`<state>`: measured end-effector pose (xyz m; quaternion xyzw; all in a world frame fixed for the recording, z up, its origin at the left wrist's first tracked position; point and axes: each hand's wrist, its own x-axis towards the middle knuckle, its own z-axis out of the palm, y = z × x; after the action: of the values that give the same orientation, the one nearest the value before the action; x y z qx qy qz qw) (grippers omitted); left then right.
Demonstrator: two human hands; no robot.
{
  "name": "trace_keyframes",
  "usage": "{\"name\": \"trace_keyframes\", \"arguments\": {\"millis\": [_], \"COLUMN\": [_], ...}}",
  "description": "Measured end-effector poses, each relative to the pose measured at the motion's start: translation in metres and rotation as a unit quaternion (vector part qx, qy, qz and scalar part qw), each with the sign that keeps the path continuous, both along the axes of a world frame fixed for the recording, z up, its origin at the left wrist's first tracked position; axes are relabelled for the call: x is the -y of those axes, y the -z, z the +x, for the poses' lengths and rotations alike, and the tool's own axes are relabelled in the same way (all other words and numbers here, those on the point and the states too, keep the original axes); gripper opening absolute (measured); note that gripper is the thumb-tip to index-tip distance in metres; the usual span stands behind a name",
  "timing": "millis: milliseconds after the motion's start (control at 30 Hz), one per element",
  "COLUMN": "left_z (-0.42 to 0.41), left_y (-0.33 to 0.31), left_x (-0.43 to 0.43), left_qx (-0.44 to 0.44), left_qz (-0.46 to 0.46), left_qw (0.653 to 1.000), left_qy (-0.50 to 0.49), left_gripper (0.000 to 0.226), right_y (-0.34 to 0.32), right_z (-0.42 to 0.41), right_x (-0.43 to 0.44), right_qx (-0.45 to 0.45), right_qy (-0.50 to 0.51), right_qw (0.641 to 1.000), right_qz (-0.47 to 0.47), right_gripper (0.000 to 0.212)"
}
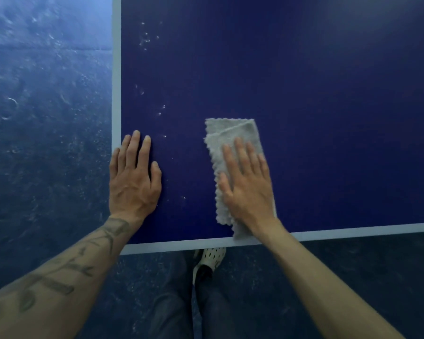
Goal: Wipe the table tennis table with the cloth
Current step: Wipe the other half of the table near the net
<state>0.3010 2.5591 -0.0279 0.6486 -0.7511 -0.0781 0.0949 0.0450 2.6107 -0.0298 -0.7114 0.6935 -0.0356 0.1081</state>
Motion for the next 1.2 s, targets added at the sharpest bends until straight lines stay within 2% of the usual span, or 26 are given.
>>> {"name": "trace_keyframes", "arguments": {"millis": [100, 200, 267, 333, 433, 500, 600, 733, 800, 900, 1000, 1100, 1200], "left_z": [-0.001, 0.0, 0.0, 0.0, 0.0, 0.001, 0.002, 0.002, 0.002, 0.005, 0.015, 0.026, 0.034], "left_y": [0.001, 0.002, 0.003, 0.003, 0.002, 0.001, 0.0, 0.0, -0.001, -0.003, -0.006, -0.01, -0.008], "left_x": [-0.001, -0.001, -0.002, -0.002, 0.0, 0.001, 0.0, 0.0, -0.001, 0.001, 0.012, 0.034, 0.058], "left_qx": [-0.001, -0.008, -0.011, -0.011, -0.011, -0.01, -0.009, -0.018, -0.036, -0.095, -0.121, -0.11, -0.092], "left_qz": [-0.005, -0.006, -0.005, -0.01, -0.012, -0.005, -0.002, 0.005, 0.006, 0.003, -0.004, 0.01, 0.022], "left_qw": [1.0, 1.0, 1.0, 1.0, 1.0, 1.0, 1.0, 1.0, 0.999, 0.995, 0.992, 0.994, 0.995], "left_qy": [-0.005, -0.005, -0.006, -0.006, -0.003, -0.006, -0.008, -0.008, -0.012, -0.015, -0.021, -0.02, -0.019], "left_gripper": [0.058, 0.058, 0.058, 0.058, 0.058, 0.058, 0.058, 0.058, 0.059, 0.06, 0.057, 0.054, 0.054], "right_y": [-0.003, -0.005, -0.002, 0.002, 0.003, 0.004, 0.001, -0.002, 0.001, 0.005, 0.005, -0.001, -0.005], "right_z": [-0.025, 0.004, 0.038, 0.069, 0.067, 0.039, 0.008, 0.044, 0.079, 0.125, 0.119, 0.094, 0.097], "right_x": [0.015, 0.038, 0.039, 0.016, -0.029, -0.04, -0.034, 0.001, 0.013, -0.006, -0.036, -0.032, 0.016], "right_qx": [-0.003, 0.002, 0.023, 0.037, 0.034, 0.015, -0.012, -0.008, 0.008, 0.023, 0.011, -0.001, -0.009], "right_qy": [0.104, 0.156, 0.121, 0.041, -0.05, -0.035, 0.069, 0.146, 0.135, 0.054, -0.001, 0.081, 0.165], "right_qw": [0.994, 0.988, 0.992, 0.998, 0.998, 0.999, 0.997, 0.989, 0.991, 0.998, 1.0, 0.997, 0.986], "right_qz": [0.018, 0.004, -0.007, -0.018, -0.022, -0.014, 0.014, -0.001, -0.007, -0.023, -0.021, 0.01, 0.016], "right_gripper": [0.068, 0.068, 0.069, 0.069, 0.067, 0.068, 0.07, 0.069, 0.07, 0.069, 0.068, 0.069, 0.068]}}
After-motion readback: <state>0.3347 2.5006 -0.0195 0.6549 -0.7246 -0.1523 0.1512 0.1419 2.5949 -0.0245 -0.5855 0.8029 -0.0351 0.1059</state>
